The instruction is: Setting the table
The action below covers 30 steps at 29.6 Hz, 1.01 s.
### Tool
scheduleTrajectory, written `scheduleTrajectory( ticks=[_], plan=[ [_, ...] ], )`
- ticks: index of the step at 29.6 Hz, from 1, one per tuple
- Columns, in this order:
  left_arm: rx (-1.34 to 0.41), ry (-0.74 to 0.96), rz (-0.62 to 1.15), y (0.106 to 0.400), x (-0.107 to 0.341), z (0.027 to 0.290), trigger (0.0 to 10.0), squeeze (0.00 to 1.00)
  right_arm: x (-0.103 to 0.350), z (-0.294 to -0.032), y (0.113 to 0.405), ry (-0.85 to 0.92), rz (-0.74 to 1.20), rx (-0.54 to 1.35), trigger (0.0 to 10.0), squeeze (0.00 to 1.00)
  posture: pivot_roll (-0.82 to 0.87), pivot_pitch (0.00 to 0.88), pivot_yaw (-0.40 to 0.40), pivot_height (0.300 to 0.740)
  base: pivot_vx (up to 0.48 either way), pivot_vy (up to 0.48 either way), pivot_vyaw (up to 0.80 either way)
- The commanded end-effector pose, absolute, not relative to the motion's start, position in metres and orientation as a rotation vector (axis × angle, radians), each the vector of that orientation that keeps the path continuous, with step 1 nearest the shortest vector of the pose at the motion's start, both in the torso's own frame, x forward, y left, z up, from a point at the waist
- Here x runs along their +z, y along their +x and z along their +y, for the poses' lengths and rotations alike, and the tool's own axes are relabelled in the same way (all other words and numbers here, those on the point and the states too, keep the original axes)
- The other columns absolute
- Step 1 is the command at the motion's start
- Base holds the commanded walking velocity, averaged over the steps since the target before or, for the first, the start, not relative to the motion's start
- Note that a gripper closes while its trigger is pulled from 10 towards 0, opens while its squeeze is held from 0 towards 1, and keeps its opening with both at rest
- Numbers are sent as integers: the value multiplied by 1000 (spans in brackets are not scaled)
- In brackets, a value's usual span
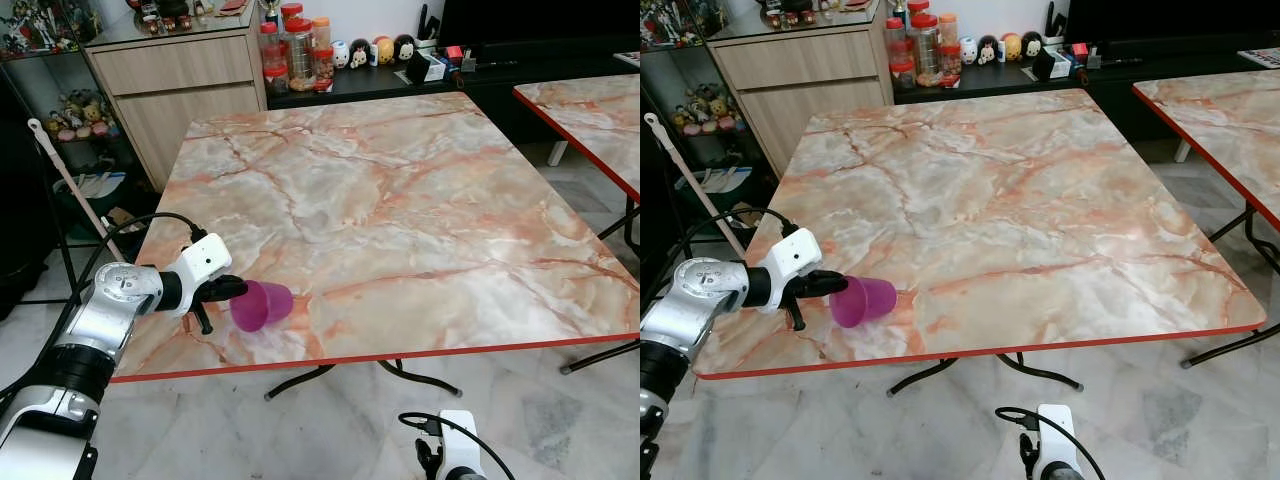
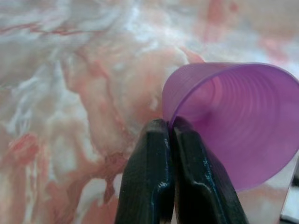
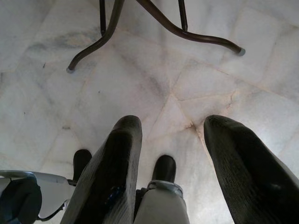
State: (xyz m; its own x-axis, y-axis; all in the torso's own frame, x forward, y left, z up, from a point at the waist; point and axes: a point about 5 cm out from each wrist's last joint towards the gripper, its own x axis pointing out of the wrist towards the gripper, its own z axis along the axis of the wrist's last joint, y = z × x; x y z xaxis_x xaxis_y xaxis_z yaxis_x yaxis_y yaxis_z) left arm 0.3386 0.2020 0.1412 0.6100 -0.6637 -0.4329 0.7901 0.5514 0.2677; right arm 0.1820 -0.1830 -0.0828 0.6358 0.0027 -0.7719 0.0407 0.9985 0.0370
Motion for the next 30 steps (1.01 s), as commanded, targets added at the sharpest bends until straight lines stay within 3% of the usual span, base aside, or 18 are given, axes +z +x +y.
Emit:
scheduleTrajectory(
  ticks=[1,2,3,4,6,12,18,21,30],
  plan=[
    [-747,316,197,345,150,208,0,0,-83,-180,182,70,885,-25,10000,0,59,1,73,740,0,0,0],
    [-602,227,126,350,153,215,627,0,-83,-180,182,70,885,-26,10000,0,57,3,73,740,0,0,0],
    [-537,198,101,352,153,218,627,0,-83,-180,182,71,885,-26,10000,0,57,3,73,740,0,0,0],
    [-476,154,81,352,152,221,2196,0,-83,-180,182,71,885,-26,10000,0,58,4,71,740,0,0,0],
    [-298,4,18,349,144,230,10000,0,-84,-180,180,70,888,-26,10000,0,56,6,65,740,0,0,0],
    [-28,-192,-14,330,114,239,10000,0,-84,-183,179,61,893,-23,10000,0,64,12,51,740,0,0,0],
    [165,-314,-79,314,95,220,10000,0,-82,-185,184,62,872,-24,10000,0,69,21,28,740,0,0,0],
    [183,-329,-97,315,96,213,10000,0,-81,-183,186,60,869,-16,10000,0,67,21,26,740,0,0,0],
    [187,-317,-167,330,117,202,10000,0,-79,-183,189,63,853,-18,10000,0,47,12,22,740,0,-399,0]
  ],
)
